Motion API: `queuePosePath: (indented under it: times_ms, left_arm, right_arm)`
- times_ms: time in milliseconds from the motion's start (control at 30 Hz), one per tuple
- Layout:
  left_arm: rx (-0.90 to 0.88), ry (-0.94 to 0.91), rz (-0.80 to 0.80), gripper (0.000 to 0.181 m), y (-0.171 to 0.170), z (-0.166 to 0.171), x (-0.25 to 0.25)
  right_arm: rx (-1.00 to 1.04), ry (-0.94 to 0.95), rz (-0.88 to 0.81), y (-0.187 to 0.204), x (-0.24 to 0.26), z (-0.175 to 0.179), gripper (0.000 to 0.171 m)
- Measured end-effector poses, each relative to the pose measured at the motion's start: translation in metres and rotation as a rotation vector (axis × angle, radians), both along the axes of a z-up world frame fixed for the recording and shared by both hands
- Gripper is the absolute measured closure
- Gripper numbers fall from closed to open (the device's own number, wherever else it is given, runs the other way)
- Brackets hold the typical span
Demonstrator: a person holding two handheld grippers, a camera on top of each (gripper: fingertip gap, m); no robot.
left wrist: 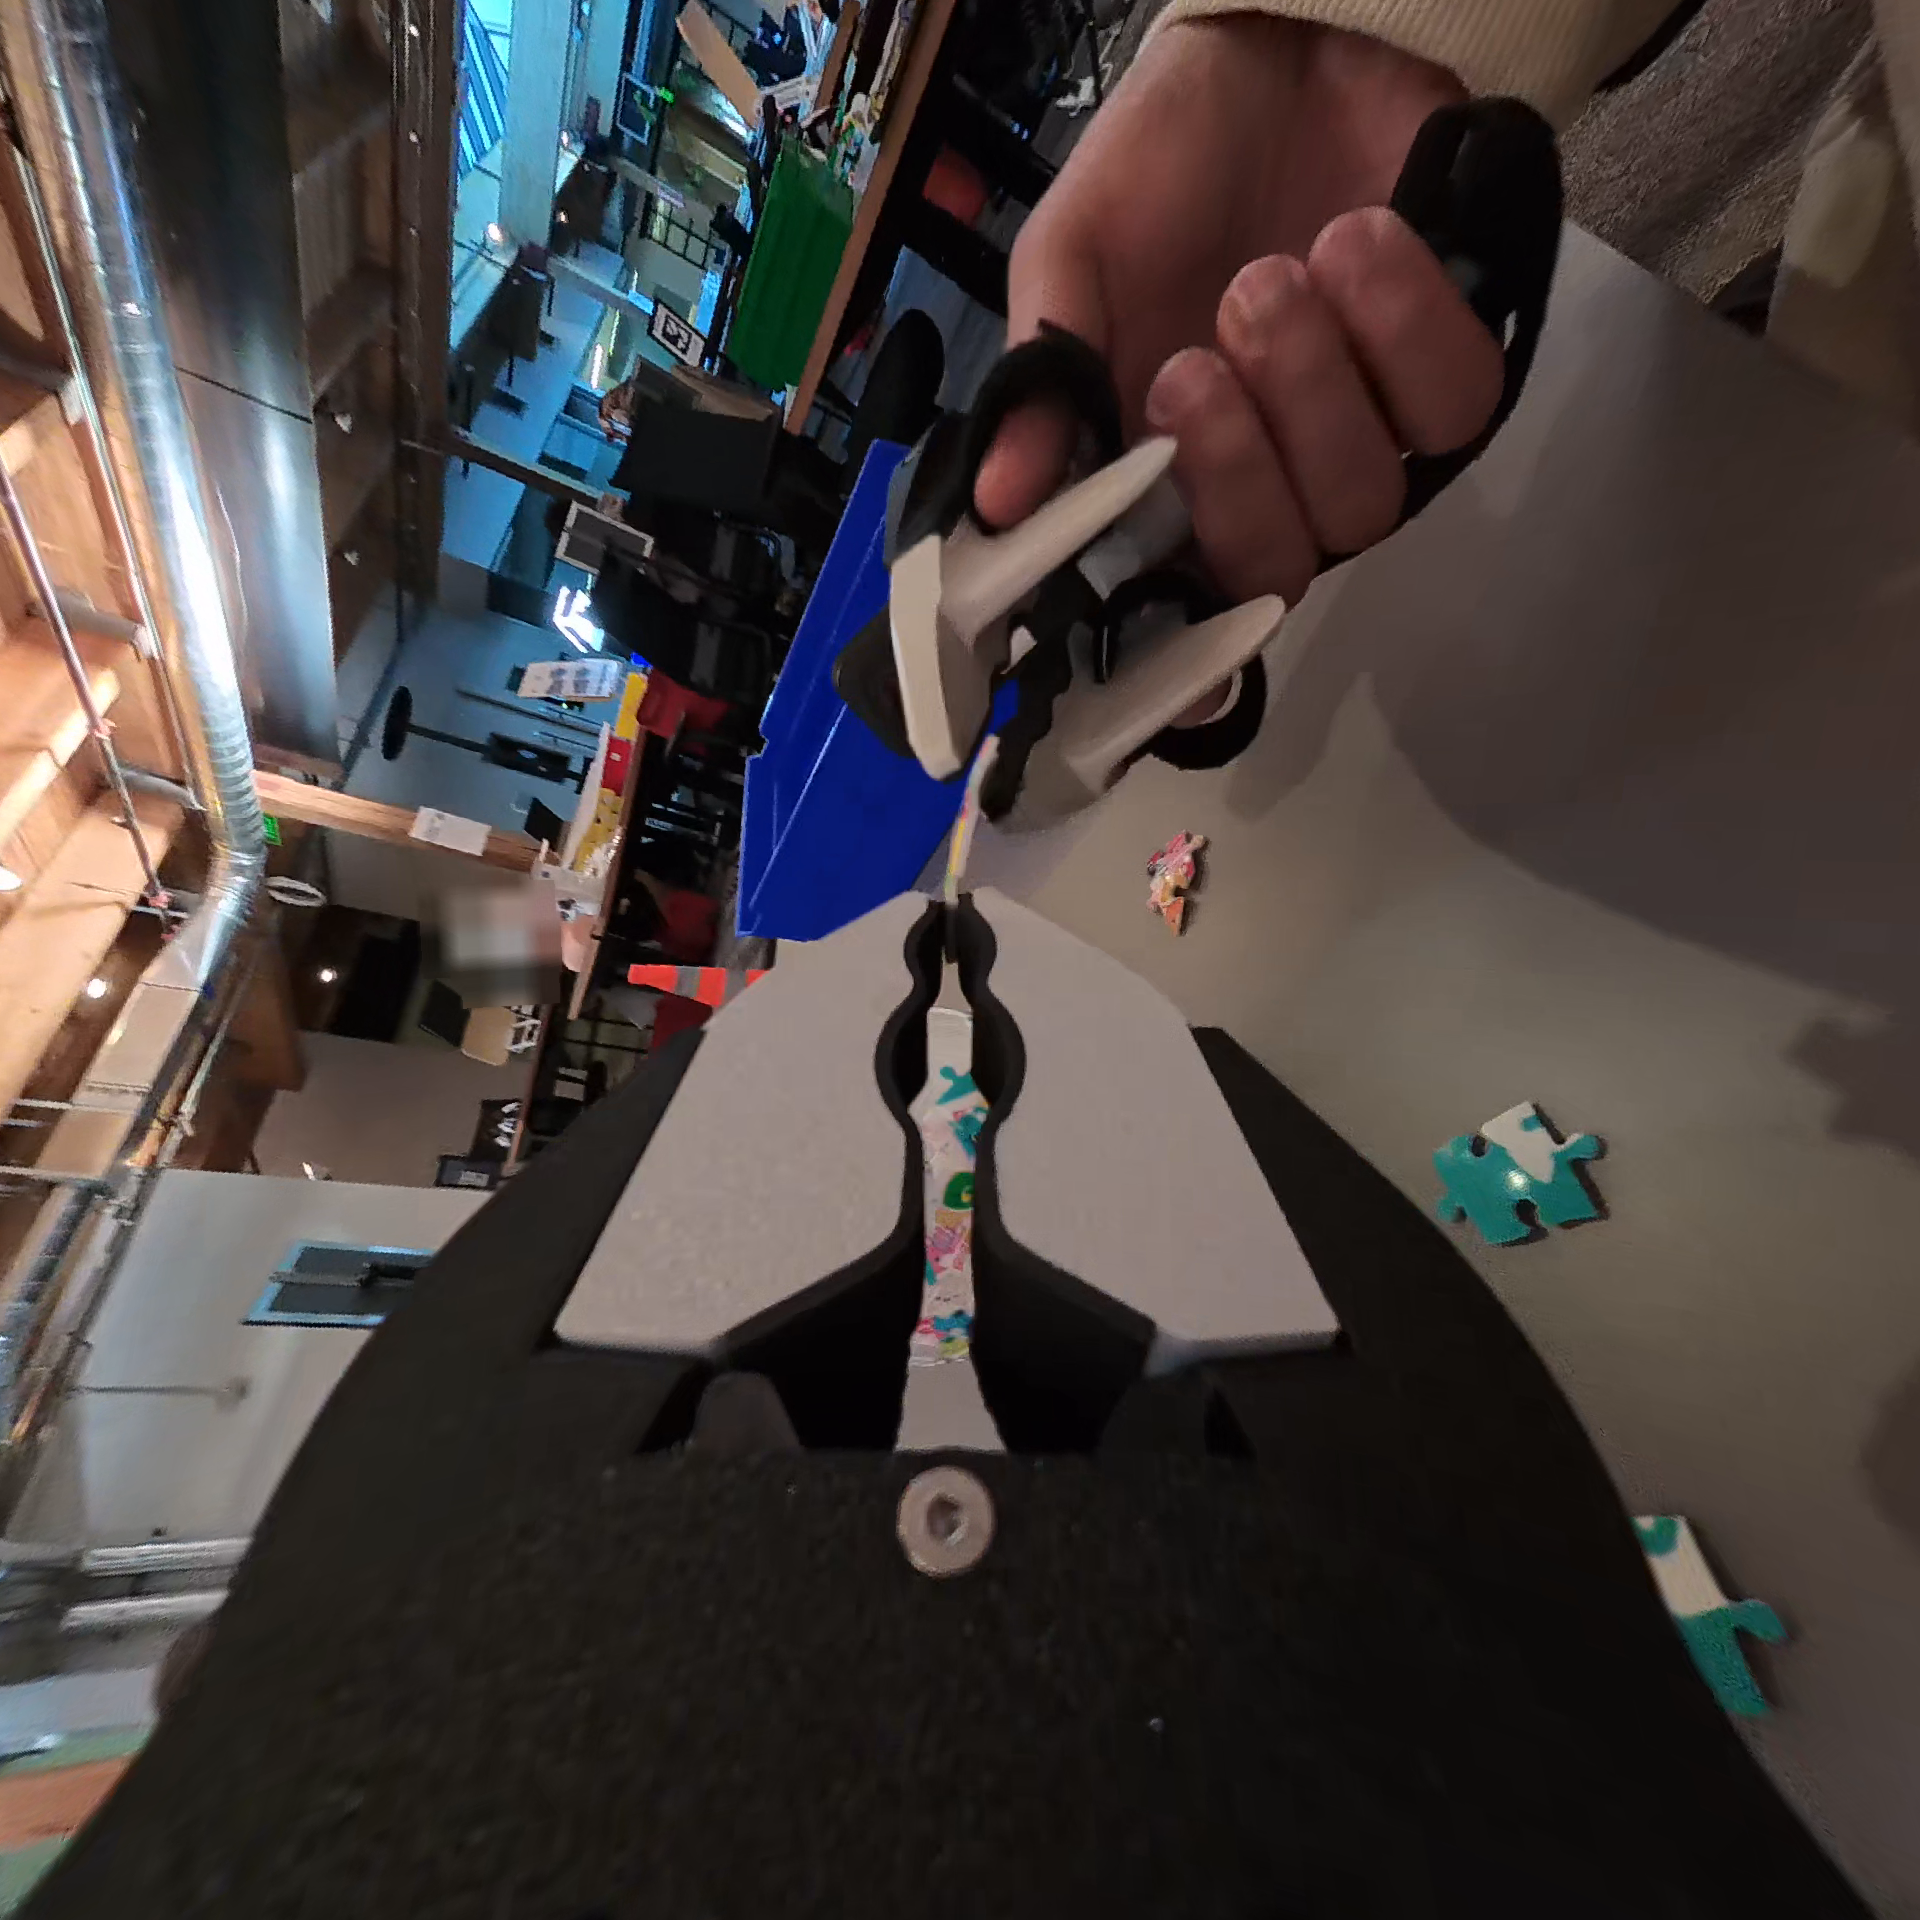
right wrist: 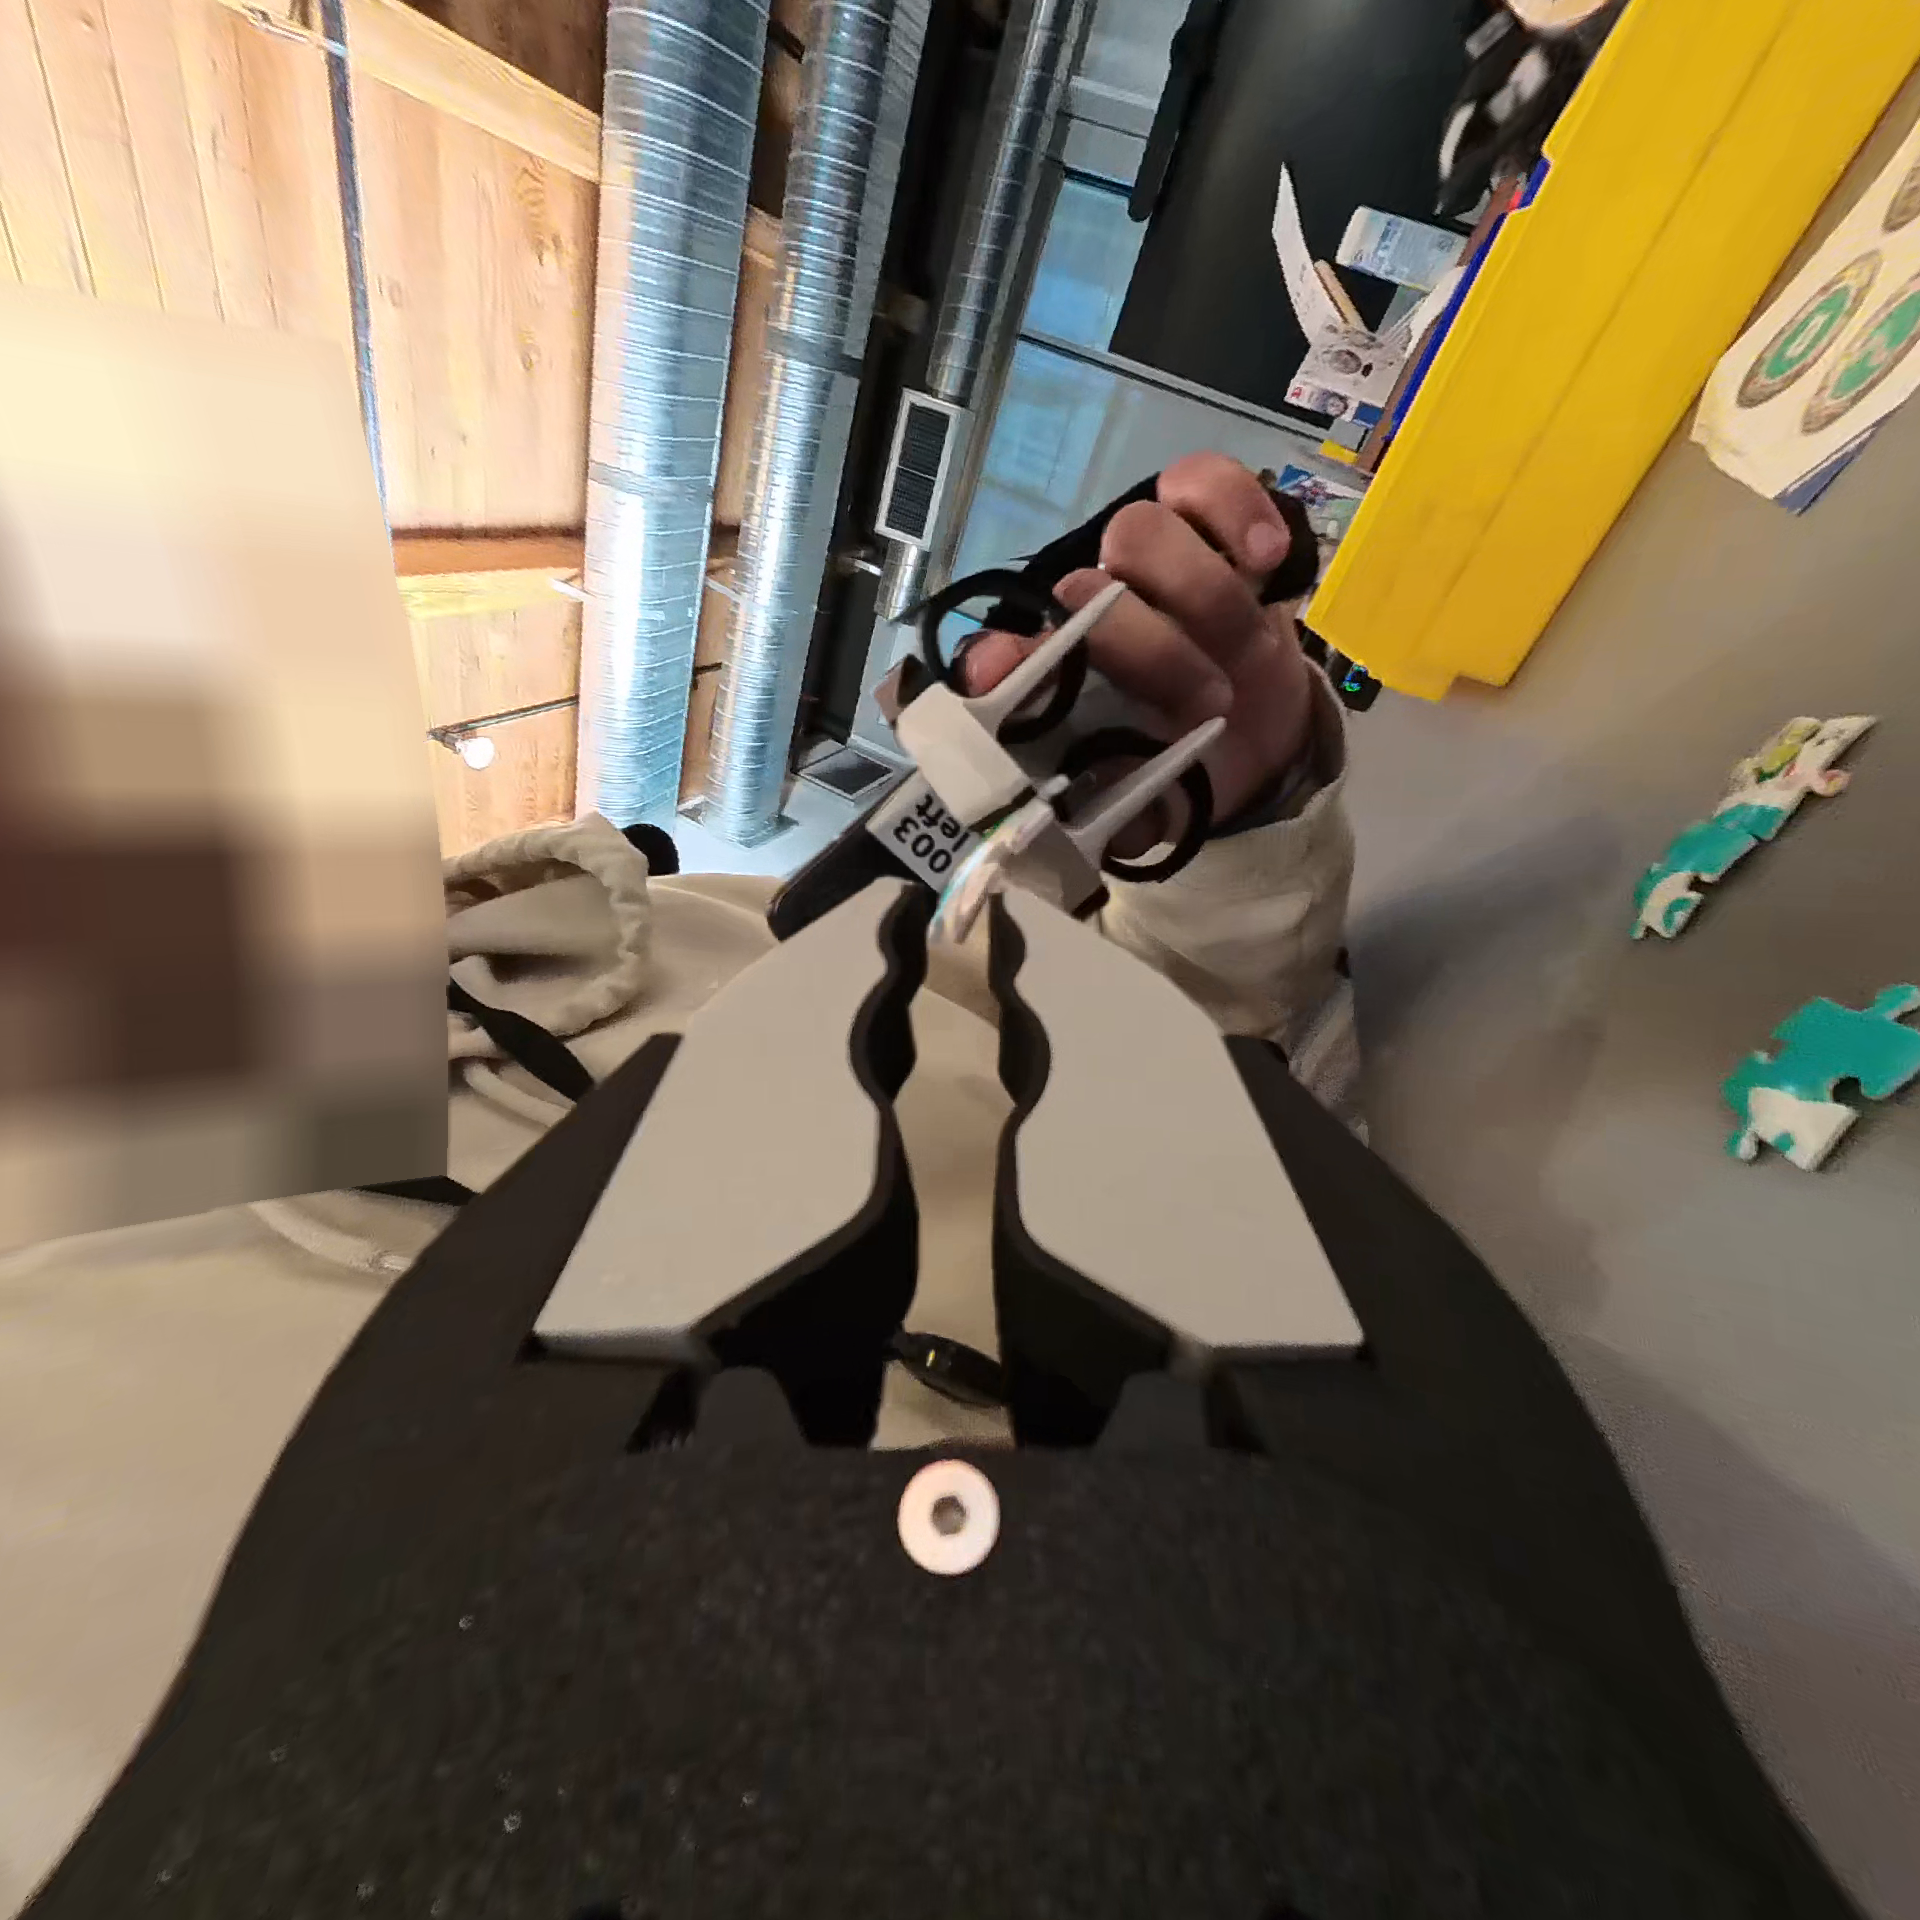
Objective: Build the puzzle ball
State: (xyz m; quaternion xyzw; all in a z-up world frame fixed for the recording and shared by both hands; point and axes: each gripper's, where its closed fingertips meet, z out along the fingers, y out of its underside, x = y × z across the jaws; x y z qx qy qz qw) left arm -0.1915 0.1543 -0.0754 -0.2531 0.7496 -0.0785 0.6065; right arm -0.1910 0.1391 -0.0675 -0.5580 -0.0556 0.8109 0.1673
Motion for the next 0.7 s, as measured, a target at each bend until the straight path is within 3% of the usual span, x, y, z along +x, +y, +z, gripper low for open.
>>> queuePosePath:
  times_ms: [200,300,400,500,700]
  left_arm:
    - [0.06,0.017,-0.004,0.179,0.004,-0.001,0.0]
    - [-0.013,-0.027,0.032,0.176,0.01,-0.002,0.0]
    - [-0.205,-0.083,0.132,0.168,0.025,-0.003,-0.004]
    - [-0.511,-0.125,0.263,0.168,0.049,-0.002,-0.013]
    - [-1.032,-0.194,0.279,0.16,0.075,0.023,-0.014]
  right_arm:
    - [-0.035,-0.012,0.023,0.004,0.002,-0.005,0.167]
    - [-0.021,-0.041,0.006,0.01,0.003,-0.007,0.167]
    - [0.045,-0.087,-0.063,0.023,0.008,-0.007,0.169]
    - [0.13,-0.108,-0.234,0.058,0.027,-0.001,0.169]
    - [0.111,-0.144,-0.558,0.134,0.045,-0.002,0.169]
